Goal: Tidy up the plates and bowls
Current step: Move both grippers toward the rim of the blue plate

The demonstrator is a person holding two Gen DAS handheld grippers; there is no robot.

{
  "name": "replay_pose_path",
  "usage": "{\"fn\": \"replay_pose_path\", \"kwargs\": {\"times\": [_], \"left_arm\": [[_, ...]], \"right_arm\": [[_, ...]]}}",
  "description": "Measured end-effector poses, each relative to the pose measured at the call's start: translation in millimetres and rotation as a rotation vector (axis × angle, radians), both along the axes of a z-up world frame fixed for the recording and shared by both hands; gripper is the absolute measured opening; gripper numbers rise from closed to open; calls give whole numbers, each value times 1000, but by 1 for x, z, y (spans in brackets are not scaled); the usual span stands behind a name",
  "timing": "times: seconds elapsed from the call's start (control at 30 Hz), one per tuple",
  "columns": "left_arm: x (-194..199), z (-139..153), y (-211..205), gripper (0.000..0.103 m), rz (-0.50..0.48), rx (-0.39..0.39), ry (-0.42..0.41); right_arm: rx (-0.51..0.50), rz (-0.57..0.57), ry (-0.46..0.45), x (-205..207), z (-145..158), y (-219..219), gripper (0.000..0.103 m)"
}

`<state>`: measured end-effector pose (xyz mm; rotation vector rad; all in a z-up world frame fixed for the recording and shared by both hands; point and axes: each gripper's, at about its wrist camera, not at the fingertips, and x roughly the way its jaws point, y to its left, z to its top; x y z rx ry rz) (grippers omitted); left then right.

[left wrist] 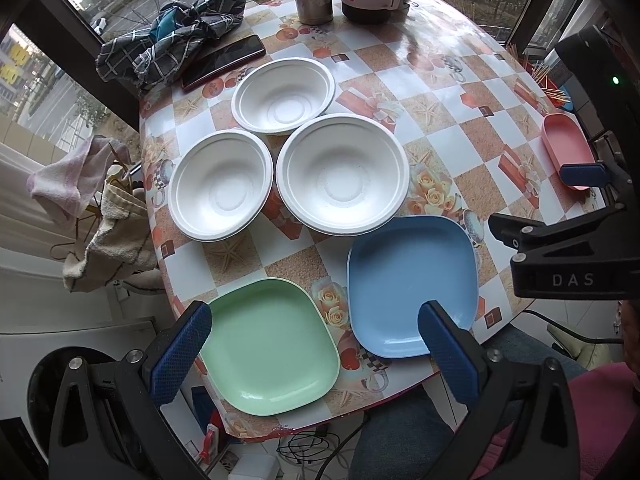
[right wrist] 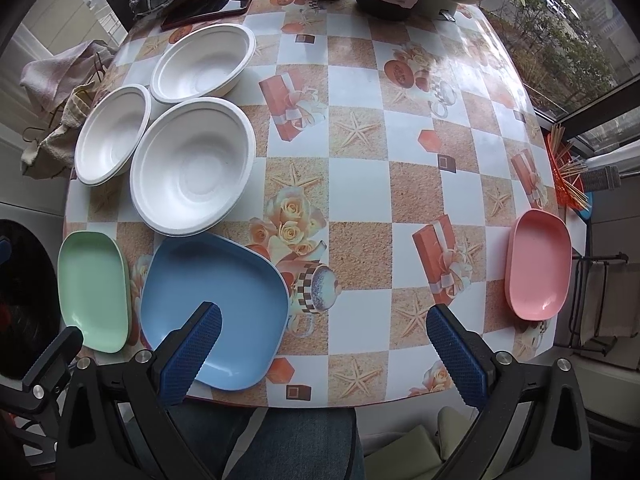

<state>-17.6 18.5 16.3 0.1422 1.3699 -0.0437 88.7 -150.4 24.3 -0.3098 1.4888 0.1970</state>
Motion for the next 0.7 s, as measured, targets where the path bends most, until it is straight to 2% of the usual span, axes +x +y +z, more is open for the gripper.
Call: {"fn": "replay_pose_path", "kwargs": {"times": [0.27, 0.5, 0.7], "left_arm": [[1, -8, 0, 103, -13, -14, 26], [4, -19, 1, 103, -1, 0, 45], [8, -44, -9, 103, -52, 41, 68]], "right_arm": [[1, -9, 24, 1, -6, -1, 103], [12, -53, 110, 2, -27, -10, 103], [-6, -69, 169, -1, -48, -16, 103]]}}
